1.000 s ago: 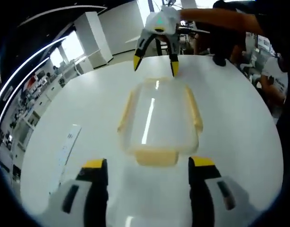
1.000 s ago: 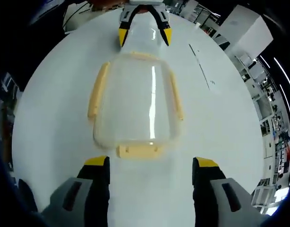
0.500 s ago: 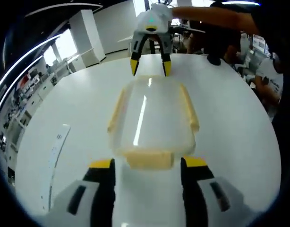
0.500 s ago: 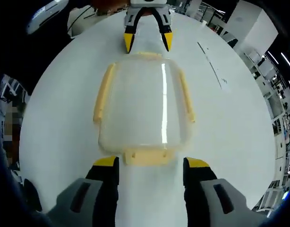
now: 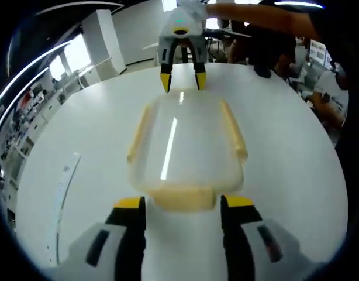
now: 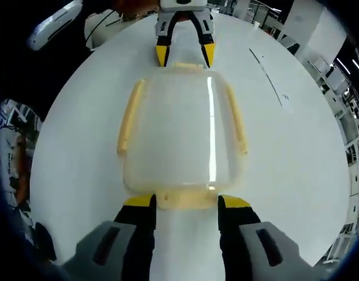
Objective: Snap each plastic latch of the storage box into its locked position after aligning the lid with the box until every specified latch is closed and the lid sits flush.
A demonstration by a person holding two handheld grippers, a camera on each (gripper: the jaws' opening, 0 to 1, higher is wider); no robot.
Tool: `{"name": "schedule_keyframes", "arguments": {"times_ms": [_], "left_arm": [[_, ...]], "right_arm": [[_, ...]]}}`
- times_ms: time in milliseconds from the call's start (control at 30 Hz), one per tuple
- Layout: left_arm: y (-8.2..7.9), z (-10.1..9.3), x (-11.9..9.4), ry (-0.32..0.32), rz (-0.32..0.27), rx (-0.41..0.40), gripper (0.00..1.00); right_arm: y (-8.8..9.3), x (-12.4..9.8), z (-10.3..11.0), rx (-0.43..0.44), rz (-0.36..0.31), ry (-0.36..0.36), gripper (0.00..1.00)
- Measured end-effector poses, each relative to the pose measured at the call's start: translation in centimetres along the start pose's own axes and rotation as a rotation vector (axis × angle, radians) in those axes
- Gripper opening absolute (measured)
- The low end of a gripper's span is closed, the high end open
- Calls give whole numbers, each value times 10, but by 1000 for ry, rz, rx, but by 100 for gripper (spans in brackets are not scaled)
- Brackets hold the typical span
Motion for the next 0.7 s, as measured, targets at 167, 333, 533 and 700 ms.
{"name": "schedule_keyframes", "arguments": {"times_ms": [167, 333, 533, 700], "left_arm": [[-1, 1, 2, 8, -10, -8, 48], [-1, -1, 2, 23, -3, -13, 43], [-1, 0, 1, 30, 3, -5, 40], [-1, 0, 2, 37, 19, -3, 40]], "right_arm": [[-2, 0, 3, 7, -5, -8, 41], [-3, 0, 4, 14, -10, -10, 41], [-3, 1, 4, 15, -5, -22, 41], [-2, 2, 2, 13, 5, -39, 41]]}}
Point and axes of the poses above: the point that each gripper's makers call its tool centre point, and the gripper's own axes: x roughly forward along the fingers, z roughly to its left, y roughly out of its underside, the point moved 5 cm from there along -x, roughly backward along the fingers, and after that the axes turned 2 degrees about x, right-handed, at the moved point
